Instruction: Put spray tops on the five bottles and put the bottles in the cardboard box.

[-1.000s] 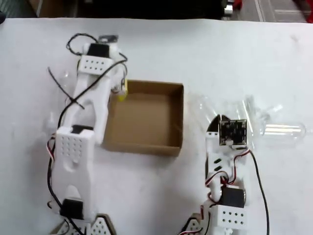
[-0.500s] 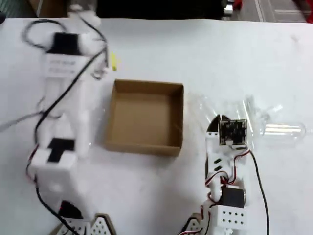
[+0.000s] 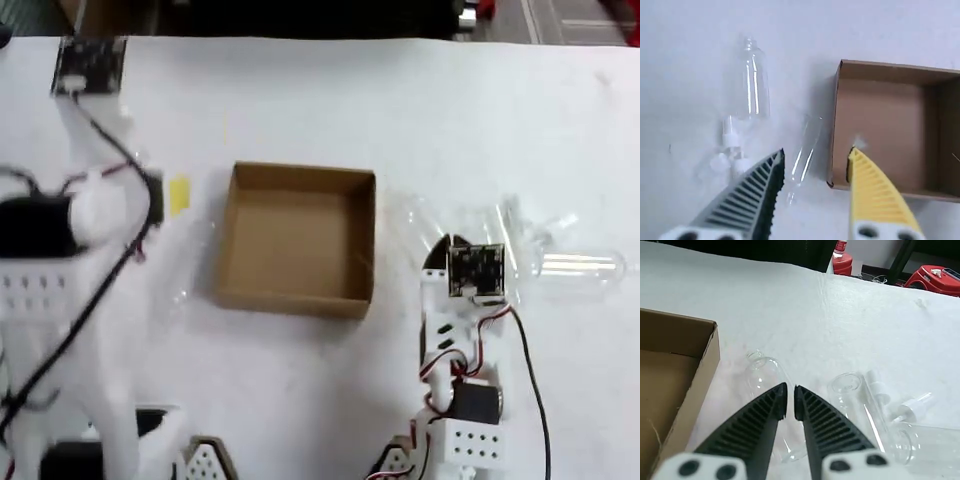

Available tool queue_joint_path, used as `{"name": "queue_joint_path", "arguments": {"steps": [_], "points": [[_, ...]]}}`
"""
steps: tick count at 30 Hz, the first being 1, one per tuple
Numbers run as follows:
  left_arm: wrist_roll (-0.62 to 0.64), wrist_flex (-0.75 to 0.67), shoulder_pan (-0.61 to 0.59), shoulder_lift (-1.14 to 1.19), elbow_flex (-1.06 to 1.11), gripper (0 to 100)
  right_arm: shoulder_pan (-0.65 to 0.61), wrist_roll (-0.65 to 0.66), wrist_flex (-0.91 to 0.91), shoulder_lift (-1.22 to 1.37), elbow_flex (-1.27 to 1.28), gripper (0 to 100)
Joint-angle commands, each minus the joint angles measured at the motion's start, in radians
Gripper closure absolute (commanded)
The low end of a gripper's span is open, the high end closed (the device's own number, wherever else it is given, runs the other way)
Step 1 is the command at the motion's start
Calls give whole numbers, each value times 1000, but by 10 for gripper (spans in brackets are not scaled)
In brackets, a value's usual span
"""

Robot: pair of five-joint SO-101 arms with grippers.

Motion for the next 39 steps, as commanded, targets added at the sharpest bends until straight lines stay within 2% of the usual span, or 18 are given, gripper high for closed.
{"name": "queue_joint_path", "arguments": {"steps": [1,7,10,16,26,39], "points": [[-12,-212,-8,-186,249,805,-2,-6,-18,7,11,981],[-11,-586,-7,-438,672,805,-2,-6,-16,7,11,981],[-2,-632,-5,-541,793,805,-2,-6,-18,7,11,981],[126,-743,-5,-691,991,805,-2,-6,-18,7,11,981],[127,-769,-15,-898,1112,805,-4,-6,-12,1,11,981],[124,-760,-8,-1302,1272,805,-4,-6,-13,-1,11,981]]}}
